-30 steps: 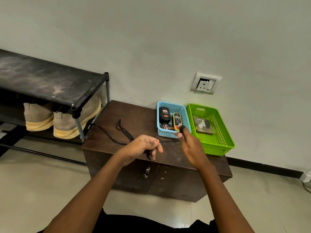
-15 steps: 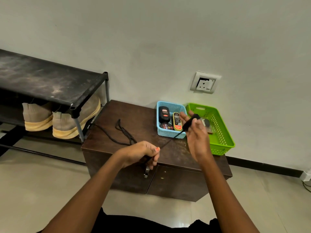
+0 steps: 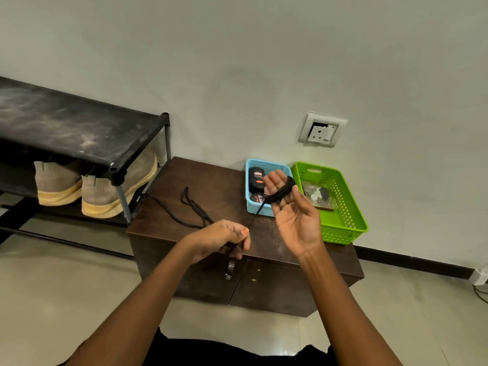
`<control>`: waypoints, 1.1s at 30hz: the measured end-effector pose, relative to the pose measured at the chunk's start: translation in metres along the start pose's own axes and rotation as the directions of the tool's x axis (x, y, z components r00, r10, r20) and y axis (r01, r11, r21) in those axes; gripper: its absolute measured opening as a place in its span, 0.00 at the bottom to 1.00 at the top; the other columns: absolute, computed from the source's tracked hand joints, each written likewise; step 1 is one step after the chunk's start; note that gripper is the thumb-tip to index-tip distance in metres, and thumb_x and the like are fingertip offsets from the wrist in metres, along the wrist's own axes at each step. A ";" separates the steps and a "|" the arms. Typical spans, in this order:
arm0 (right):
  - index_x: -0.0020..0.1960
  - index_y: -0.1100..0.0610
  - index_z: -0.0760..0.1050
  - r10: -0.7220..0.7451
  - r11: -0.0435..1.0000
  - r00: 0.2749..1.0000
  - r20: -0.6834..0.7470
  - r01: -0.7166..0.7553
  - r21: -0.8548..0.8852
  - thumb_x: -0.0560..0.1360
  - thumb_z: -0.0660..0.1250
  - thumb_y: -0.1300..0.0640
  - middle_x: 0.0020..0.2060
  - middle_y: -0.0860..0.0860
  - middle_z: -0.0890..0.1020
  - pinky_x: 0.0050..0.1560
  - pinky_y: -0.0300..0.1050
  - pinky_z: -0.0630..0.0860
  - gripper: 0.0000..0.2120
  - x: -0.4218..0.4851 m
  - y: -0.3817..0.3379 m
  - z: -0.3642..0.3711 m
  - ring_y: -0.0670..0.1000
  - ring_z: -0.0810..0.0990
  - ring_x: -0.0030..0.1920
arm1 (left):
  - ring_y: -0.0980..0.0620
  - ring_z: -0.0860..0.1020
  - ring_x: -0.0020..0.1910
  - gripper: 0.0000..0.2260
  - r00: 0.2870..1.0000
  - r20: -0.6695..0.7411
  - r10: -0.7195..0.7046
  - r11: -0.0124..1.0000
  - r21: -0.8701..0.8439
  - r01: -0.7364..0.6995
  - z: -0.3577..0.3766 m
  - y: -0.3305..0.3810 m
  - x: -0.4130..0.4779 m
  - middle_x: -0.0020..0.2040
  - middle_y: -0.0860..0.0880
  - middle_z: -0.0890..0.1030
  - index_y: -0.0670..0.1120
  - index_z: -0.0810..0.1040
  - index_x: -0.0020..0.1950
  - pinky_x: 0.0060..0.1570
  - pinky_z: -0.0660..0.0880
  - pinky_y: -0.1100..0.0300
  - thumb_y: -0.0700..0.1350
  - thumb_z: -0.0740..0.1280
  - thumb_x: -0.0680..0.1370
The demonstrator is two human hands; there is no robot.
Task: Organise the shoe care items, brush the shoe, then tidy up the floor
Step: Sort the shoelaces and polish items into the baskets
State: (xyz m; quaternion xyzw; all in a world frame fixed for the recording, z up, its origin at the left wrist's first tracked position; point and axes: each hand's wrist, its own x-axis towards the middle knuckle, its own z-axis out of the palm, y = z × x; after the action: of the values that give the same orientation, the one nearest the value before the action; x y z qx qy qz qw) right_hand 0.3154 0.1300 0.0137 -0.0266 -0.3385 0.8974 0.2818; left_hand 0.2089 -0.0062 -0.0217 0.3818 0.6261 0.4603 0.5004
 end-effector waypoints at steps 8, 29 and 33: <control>0.44 0.56 0.75 0.184 -0.244 0.967 0.174 0.216 -0.945 0.81 0.56 0.48 0.33 0.49 0.76 0.38 0.40 0.66 0.15 -0.012 0.015 -0.035 0.44 0.73 0.34 | 0.55 0.77 0.33 0.16 0.985 -0.166 0.053 0.983 -0.163 -0.080 -0.007 0.007 -0.006 0.32 0.47 0.76 0.42 0.76 0.38 0.41 0.75 0.65 0.42 0.55 0.82; 0.37 0.59 0.78 0.249 0.964 0.964 -0.093 -0.256 -0.071 0.75 0.59 0.51 0.19 0.46 0.65 0.29 0.37 0.72 0.16 -0.006 0.016 0.002 0.43 0.65 0.19 | 0.59 0.71 0.26 0.17 0.930 -0.329 0.162 0.986 0.006 -0.169 -0.009 -0.002 0.003 0.24 0.54 0.75 0.44 0.78 0.36 0.33 0.70 0.66 0.48 0.58 0.81; 0.52 0.64 0.80 0.136 0.985 0.991 -0.007 -0.136 -0.109 0.65 0.75 0.55 0.32 0.52 0.79 0.44 0.42 0.79 0.19 -0.003 0.025 0.002 0.50 0.80 0.36 | 0.57 0.73 0.26 0.11 0.968 -0.214 0.128 0.988 -0.052 -0.142 -0.006 -0.001 0.000 0.27 0.52 0.77 0.44 0.80 0.41 0.29 0.71 0.68 0.44 0.62 0.79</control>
State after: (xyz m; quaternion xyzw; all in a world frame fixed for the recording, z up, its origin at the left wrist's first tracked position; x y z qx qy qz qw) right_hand 0.3054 0.1119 -0.0003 -0.0647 -0.3845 0.8947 0.2181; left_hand 0.2033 -0.0074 -0.0227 0.3558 0.6321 0.5519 0.4114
